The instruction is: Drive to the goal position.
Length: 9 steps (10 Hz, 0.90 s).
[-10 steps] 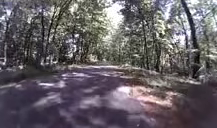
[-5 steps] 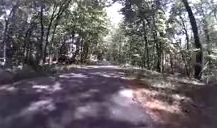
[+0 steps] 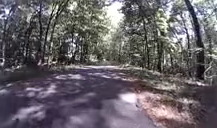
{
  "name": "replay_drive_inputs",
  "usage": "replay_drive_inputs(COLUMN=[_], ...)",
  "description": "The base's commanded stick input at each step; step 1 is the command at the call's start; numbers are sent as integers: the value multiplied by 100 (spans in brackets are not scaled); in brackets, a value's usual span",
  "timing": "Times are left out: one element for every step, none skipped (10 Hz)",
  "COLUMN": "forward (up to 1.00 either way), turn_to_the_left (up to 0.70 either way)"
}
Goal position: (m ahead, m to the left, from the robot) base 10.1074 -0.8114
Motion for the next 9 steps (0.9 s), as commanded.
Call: replay_drive_inputs(forward=[45,45,45,45,45,45,45,45,45], turn_to_the_left=[0,0,0,0,0,0,0,0,0])
